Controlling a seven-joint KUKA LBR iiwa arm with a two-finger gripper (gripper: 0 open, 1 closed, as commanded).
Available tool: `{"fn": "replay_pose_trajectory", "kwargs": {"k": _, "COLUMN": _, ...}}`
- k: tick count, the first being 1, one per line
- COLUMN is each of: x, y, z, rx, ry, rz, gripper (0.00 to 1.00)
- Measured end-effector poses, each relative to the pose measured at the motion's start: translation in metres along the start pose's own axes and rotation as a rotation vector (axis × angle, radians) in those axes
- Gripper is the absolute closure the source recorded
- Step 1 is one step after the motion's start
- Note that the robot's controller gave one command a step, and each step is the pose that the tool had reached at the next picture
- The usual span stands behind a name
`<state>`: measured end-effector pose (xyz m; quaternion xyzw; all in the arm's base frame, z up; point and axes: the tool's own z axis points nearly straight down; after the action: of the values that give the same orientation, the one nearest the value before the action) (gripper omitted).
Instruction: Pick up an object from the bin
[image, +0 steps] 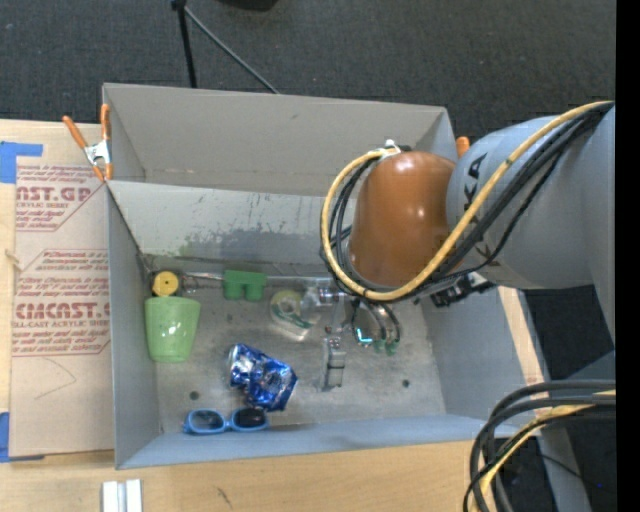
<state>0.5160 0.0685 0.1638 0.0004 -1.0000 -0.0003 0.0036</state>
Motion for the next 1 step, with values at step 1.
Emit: {"fn": "replay_pose_trajectory", "kwargs": {"k": 1, "x": 0.0050, "y": 0.0747, "z": 0.0913, "rx": 0.000, "ry": -0.004, "rz": -0.427, "gripper": 0.00}}
